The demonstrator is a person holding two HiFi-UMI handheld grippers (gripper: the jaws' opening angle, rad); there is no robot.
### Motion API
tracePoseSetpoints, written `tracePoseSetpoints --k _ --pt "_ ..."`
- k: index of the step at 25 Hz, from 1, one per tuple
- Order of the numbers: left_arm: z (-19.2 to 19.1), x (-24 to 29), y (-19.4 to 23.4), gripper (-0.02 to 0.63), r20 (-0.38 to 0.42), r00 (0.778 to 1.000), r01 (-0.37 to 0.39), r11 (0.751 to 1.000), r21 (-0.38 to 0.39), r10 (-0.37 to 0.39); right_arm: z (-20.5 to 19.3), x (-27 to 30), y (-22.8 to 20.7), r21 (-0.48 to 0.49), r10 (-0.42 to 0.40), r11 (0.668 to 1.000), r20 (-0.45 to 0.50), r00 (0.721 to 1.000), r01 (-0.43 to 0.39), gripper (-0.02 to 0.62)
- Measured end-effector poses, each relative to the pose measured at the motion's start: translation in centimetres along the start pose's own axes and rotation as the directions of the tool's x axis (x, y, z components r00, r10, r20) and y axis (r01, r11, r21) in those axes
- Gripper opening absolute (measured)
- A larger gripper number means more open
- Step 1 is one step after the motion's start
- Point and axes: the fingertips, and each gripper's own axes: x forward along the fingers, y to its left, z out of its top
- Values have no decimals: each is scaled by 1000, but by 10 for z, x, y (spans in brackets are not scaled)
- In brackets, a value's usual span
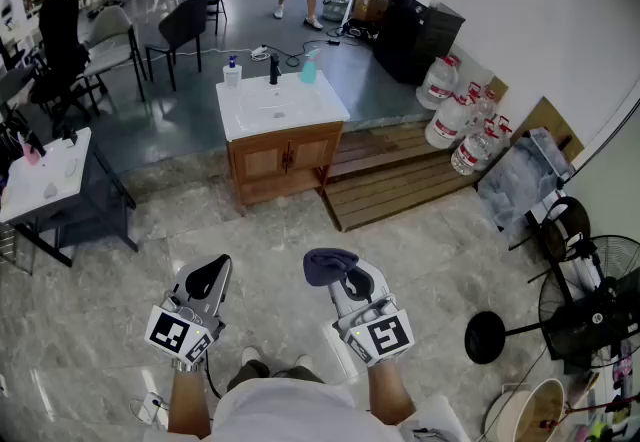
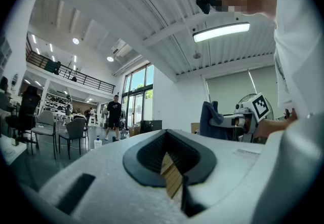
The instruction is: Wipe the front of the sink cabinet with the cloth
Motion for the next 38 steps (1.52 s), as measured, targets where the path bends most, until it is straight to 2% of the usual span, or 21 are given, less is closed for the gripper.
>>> tracePoseSetpoints --k 25,38 --pt "-3 5 -4 -3 -11 1000 -14 1000 6 14 -6 1 -4 12 13 1000 -5 1000 -13 58" --pt "-11 44 -48 -3 -26 999 -35 999 9 35 -14 -37 -49 26 10 1000 -9 1000 -10 58"
